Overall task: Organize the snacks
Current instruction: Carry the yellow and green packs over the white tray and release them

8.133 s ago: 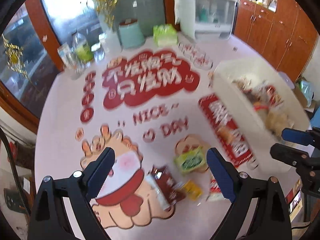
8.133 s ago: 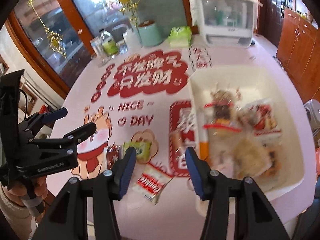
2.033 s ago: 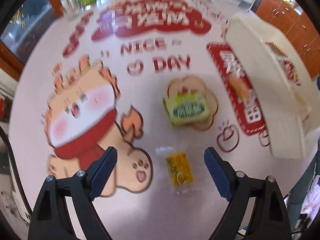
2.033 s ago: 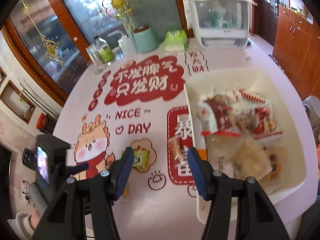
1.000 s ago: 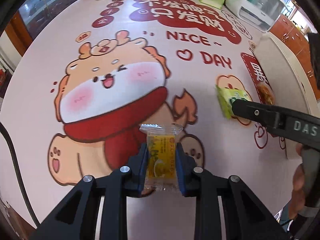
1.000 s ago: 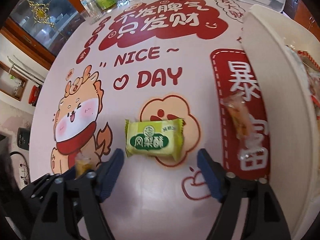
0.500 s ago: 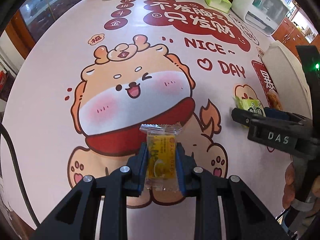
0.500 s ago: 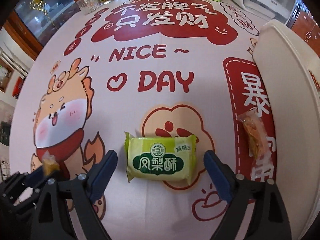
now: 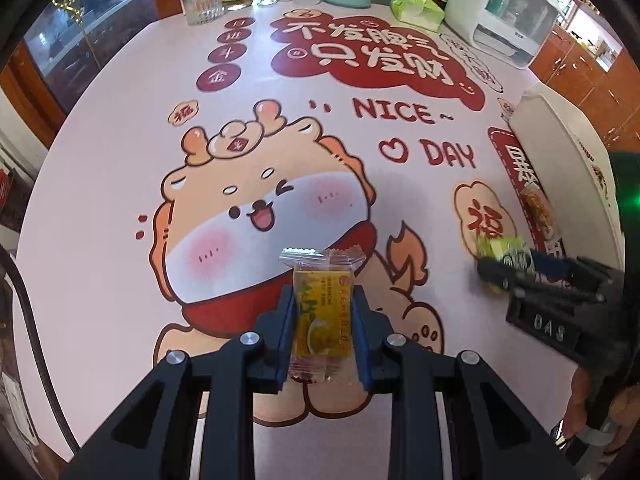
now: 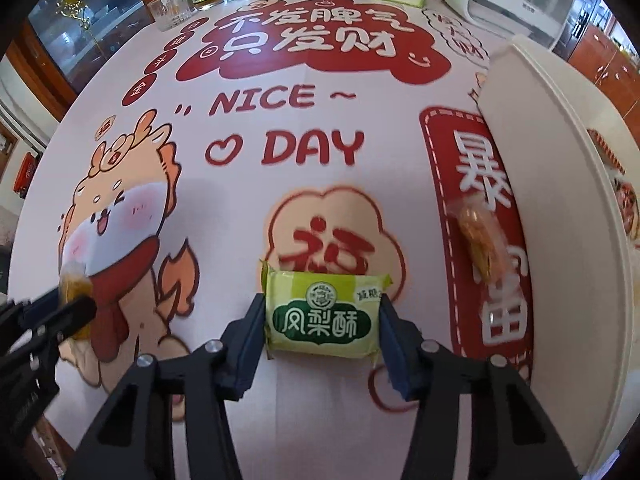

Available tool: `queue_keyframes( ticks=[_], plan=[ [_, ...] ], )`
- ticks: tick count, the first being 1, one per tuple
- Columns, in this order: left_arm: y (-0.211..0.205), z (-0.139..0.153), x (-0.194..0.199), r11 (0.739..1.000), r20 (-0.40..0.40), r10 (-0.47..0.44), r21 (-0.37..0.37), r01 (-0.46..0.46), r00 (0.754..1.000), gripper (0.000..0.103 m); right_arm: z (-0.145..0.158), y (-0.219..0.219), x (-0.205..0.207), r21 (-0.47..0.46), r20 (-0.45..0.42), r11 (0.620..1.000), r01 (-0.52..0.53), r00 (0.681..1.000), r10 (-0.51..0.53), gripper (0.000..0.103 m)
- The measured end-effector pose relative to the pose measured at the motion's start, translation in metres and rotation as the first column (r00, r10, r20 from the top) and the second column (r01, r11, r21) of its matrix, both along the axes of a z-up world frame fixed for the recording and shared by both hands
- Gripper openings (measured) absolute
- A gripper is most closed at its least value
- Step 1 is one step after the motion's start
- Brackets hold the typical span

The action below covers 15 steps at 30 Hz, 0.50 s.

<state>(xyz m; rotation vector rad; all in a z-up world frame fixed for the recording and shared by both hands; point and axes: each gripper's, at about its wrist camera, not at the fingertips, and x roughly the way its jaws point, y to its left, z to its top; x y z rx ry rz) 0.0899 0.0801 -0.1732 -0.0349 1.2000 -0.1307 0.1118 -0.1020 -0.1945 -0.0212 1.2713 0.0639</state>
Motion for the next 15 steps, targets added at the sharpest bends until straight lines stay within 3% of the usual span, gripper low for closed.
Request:
queue_keyframes(
  ticks=[8,15],
  plan=[
    [-0.032,0.024,0.0,0.999,0.028,-0.047,-0.002,0.047,0.998,0.024,0.042,-0.015,-0.035,0.07,0.062,0.997,-0.035,0.998,0.031,0.052],
    [-0.104,0.068,0.0,0.988,0.101,-0.146,-0.036,0.15,0.984,0.024,0.098,-0.062,-0.053,0.102,0.168,0.994,-0.026,0.986,0.008,0.052]
  ],
)
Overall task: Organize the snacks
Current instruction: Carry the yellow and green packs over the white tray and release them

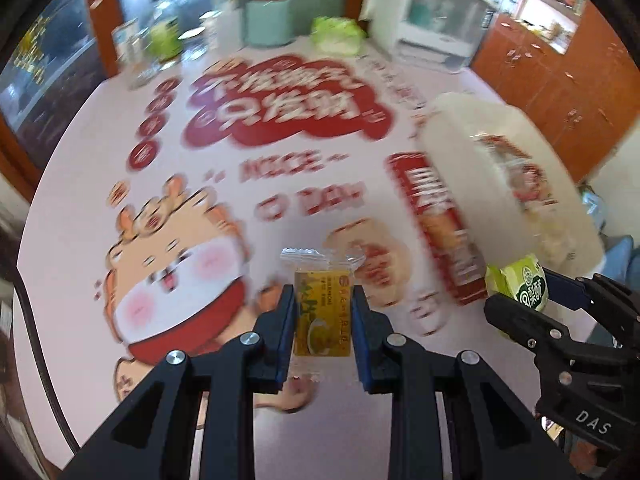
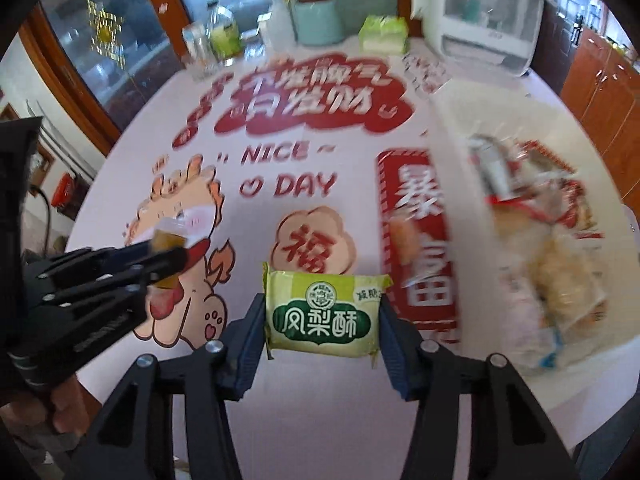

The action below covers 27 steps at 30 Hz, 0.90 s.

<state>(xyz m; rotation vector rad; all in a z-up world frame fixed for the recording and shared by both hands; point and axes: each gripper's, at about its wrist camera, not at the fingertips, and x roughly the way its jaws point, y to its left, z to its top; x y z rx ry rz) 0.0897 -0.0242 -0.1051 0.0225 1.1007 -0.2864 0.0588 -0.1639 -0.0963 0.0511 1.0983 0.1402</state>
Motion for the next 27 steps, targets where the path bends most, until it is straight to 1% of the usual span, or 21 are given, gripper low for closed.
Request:
queue_keyframes(
  ticks=[6,10,13,20,27],
  plan=[
    [-0.076,0.037,-0.002,0.995,0.058,-0.088,-0.032,0.09,0.994,0.024,0.042,-0.064,-0.016,0.016,0.099,0.998,0.067,0.993,-0.068,0.053],
    [-0.123,0.057,0.0,0.991,0.091,-0.119,-0.052,0.124,0.989,0.024,0.062,-0.114,-0.024,0.022,0.151,0.993,0.117,0.981,-0.119,0.053],
    [-0.153,0.07,0.004,0.989,0.112,-0.126,-0.067,0.134,0.986,0.024,0.072,-0.145,-0.027,0.018,0.179,0.989,0.144,0.973,-0.145,0.053],
    [-0.211,0.102,0.011,0.984,0.176,-0.143,-0.079,0.159,0.974,0.024,0.093,-0.208,-0.025,0.015,0.239,0.982,0.186,0.954,-0.184,0.053],
    [-0.248,0.131,0.022,0.983,0.235,-0.151,-0.067,0.172,0.96,0.024,0.112,-0.239,-0.013,0.031,0.286,0.981,0.191,0.939,-0.192,0.053]
  ],
)
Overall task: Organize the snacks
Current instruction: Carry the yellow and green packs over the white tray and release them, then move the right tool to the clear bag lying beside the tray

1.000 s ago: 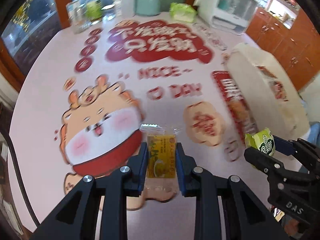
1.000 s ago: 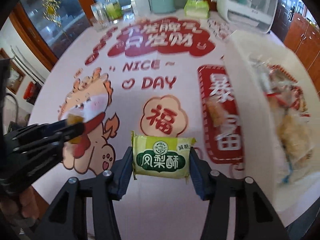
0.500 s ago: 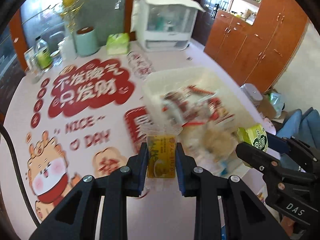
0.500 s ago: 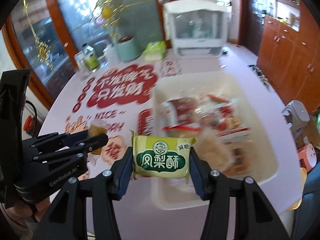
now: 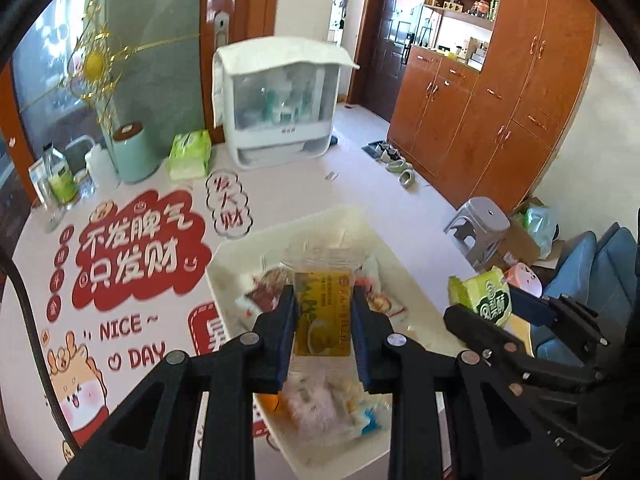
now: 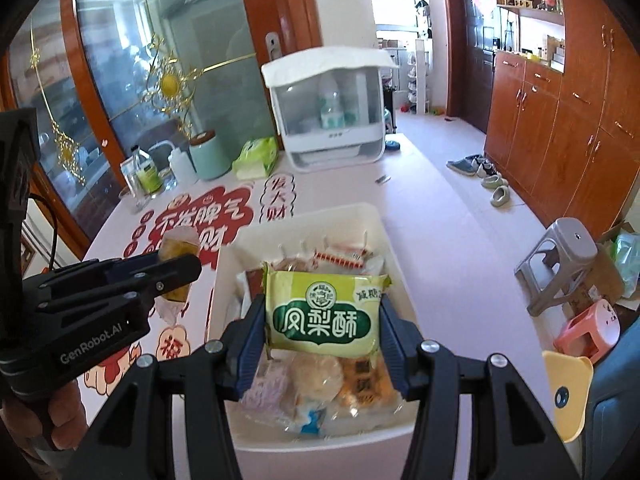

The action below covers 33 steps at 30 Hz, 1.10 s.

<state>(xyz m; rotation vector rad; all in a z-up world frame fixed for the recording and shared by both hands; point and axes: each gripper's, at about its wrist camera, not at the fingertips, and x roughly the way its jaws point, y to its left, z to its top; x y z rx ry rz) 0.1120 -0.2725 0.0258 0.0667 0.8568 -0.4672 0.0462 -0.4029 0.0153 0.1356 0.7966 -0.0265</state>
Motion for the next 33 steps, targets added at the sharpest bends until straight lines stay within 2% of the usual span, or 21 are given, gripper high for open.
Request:
queue_keyframes(
  ticks=[5,13,14,16,17,18,20,24,33],
  plan=[
    [-0.017,0.005,0.015,0.999,0.024,0.005,0.036,-0.006,1.0,0.024,0.002,-0.008,0.011,0.012,0.007,1.0,-0.013,1.0,0.013,0.054],
    [-0.033,-0.009,0.037,0.995,0.013,0.016,0.102,-0.017,1.0,0.025,-0.01,-0.012,0.028,0.014,-0.015,0.999,-0.03,0.999,0.03,0.054],
    [-0.034,-0.012,0.039,0.994,0.009,0.016,0.112,-0.017,1.0,0.027,-0.013,-0.012,0.029,0.015,-0.021,0.999,-0.03,0.999,0.03,0.055],
    [-0.034,-0.018,0.041,0.992,0.001,0.018,0.129,-0.018,1.0,0.043,-0.019,-0.012,0.032,0.017,-0.042,1.0,-0.024,0.999,0.025,0.056],
    [-0.034,-0.021,0.042,0.99,-0.005,0.023,0.141,-0.022,1.0,0.071,-0.023,-0.012,0.032,0.017,-0.052,1.0,-0.02,0.998,0.021,0.057],
    [-0.032,-0.024,0.041,0.988,-0.006,0.033,0.152,-0.032,0.999,0.091,-0.026,-0.012,0.033,0.017,-0.066,1.0,-0.016,0.998,0.017,0.058],
    [-0.028,-0.028,0.039,0.987,0.009,0.048,0.155,-0.049,0.999,0.092,-0.034,-0.012,0.035,0.018,-0.095,1.0,-0.01,0.995,0.011,0.06],
    [-0.019,-0.039,0.039,0.985,-0.026,0.061,0.166,-0.056,0.998,0.092,-0.045,-0.011,0.033,0.021,-0.126,1.0,-0.008,0.992,0.01,0.061],
    [-0.003,-0.038,0.027,0.983,-0.018,0.073,0.17,-0.069,0.997,0.092,-0.049,-0.007,0.024,0.039,-0.137,0.999,0.006,0.991,0.0,0.062]
  ],
)
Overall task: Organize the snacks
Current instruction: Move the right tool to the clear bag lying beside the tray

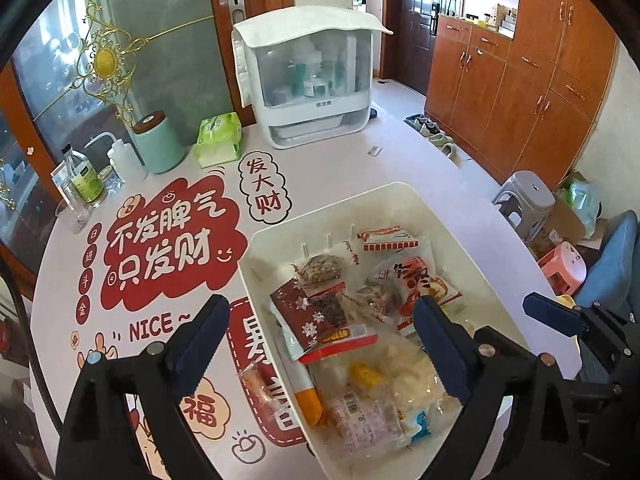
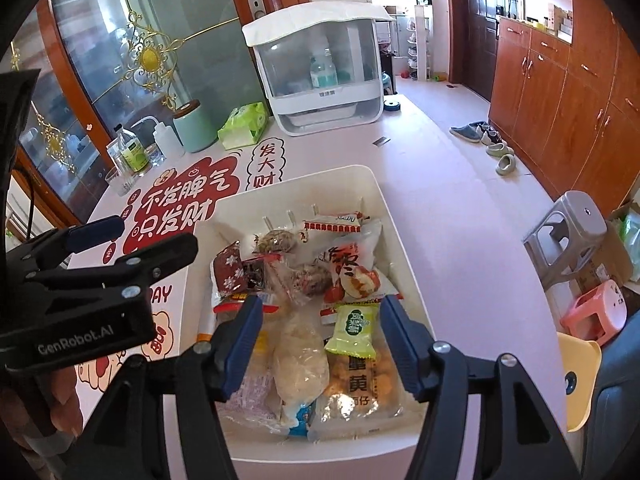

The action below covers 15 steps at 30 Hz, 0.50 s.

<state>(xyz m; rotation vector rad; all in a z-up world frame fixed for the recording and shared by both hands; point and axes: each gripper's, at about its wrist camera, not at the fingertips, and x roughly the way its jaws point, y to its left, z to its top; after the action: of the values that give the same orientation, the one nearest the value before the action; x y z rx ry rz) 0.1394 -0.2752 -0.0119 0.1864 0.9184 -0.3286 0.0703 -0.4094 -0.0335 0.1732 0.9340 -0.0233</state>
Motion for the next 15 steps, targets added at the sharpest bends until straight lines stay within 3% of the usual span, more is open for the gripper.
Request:
queue_keyframes(
  ticks=[15],
  plan=[
    [0.027,0.011,-0.013,0.999,0.019,-0.018,0.034,0.018,1.0,0.092,0.005,0.019,-0.008,0.02,0.001,1.0,0.012,1.0,-0.012,0.062]
  ],
)
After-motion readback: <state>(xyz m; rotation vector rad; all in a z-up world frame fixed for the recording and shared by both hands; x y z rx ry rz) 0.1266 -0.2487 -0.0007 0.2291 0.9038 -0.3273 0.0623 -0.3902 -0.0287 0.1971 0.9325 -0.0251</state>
